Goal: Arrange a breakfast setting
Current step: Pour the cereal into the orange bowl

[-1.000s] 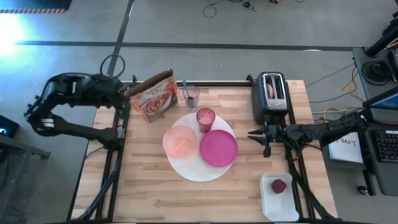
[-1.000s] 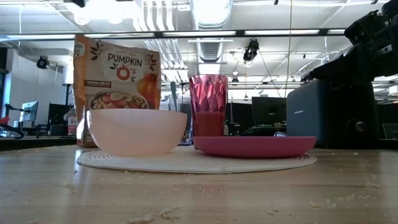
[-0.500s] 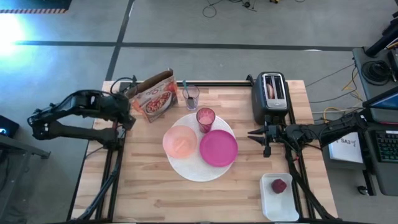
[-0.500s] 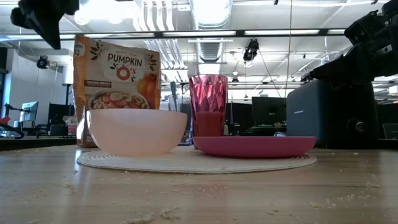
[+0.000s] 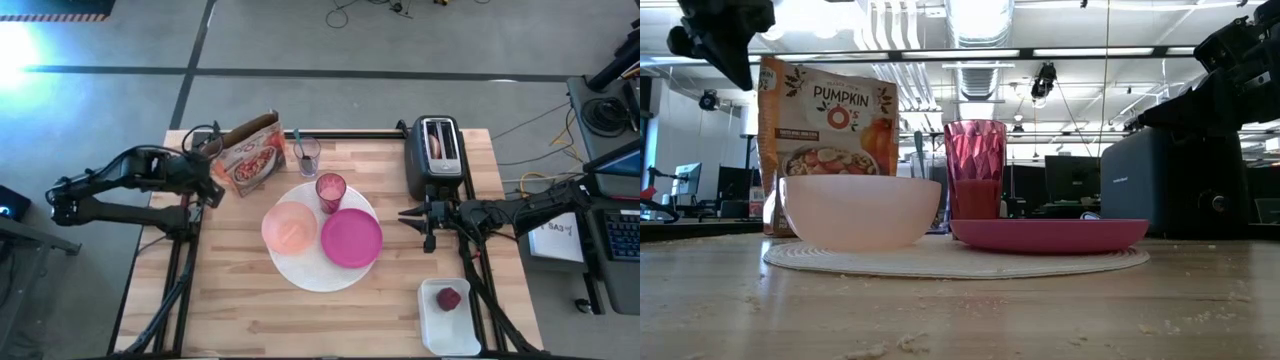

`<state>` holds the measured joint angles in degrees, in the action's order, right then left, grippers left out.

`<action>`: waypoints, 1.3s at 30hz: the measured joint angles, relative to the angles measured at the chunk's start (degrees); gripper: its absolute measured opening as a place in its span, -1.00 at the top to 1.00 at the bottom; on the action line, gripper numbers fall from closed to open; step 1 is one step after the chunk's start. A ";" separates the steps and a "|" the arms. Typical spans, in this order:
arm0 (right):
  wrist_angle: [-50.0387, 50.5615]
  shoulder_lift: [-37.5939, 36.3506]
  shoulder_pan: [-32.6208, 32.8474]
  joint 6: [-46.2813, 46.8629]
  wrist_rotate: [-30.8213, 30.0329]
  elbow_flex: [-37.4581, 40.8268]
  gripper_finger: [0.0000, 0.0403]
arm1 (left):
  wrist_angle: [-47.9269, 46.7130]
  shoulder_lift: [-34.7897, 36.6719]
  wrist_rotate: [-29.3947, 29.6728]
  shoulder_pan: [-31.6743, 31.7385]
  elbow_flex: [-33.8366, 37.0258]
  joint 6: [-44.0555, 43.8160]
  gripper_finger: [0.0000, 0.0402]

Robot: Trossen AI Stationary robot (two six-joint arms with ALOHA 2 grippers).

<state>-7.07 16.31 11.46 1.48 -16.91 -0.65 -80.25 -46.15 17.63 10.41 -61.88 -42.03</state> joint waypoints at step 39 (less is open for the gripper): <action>0.00 0.00 0.00 0.00 -0.01 -0.02 0.66 | 28.85 6.17 26.64 0.00 25.42 -2.53 -0.62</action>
<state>-7.07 16.32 11.46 1.48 -16.92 -0.67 -51.40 -39.98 44.27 10.41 -36.47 -44.56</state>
